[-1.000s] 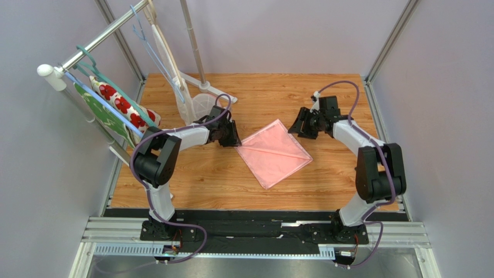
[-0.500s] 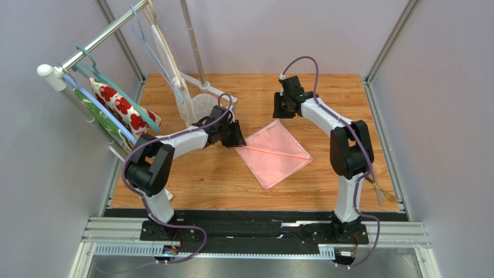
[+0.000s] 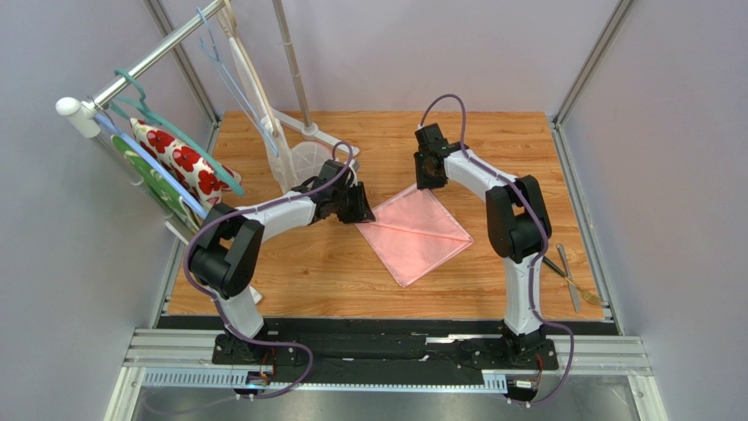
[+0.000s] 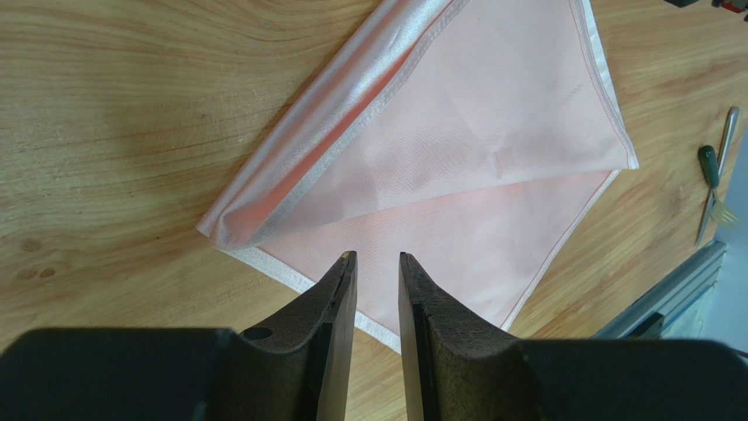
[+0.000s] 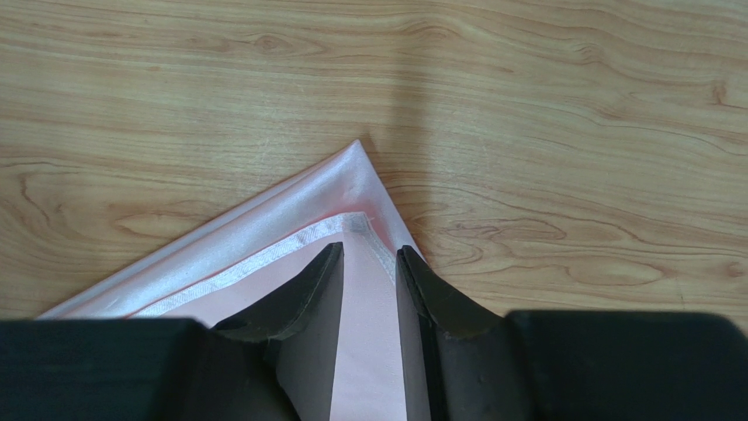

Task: Fold the napkin into a case and place the utensils inside
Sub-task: Smooth out the upper triangle-folded napkin at the center of the board.

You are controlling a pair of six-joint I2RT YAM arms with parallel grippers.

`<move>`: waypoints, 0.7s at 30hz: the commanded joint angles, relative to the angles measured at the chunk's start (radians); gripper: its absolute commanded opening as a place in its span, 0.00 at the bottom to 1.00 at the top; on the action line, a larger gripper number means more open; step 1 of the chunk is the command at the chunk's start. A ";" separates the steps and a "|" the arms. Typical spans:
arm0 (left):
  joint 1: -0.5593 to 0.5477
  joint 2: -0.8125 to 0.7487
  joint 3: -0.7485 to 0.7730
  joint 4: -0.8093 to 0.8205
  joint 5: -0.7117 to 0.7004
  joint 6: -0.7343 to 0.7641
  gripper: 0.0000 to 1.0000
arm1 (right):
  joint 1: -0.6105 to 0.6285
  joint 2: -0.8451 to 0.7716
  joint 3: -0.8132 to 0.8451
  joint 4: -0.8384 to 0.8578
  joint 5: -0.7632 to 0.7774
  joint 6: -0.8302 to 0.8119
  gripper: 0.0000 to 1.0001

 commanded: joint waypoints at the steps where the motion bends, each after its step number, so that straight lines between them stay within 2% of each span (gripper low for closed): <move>1: 0.001 -0.010 0.029 0.013 0.025 -0.004 0.33 | -0.001 0.025 0.067 0.008 0.027 -0.029 0.31; 6: 0.001 -0.011 0.024 0.018 0.027 -0.004 0.33 | 0.001 0.052 0.097 0.006 0.010 -0.033 0.27; 21: 0.001 -0.011 0.020 0.021 0.027 -0.004 0.33 | 0.005 0.103 0.133 0.003 -0.020 -0.033 0.26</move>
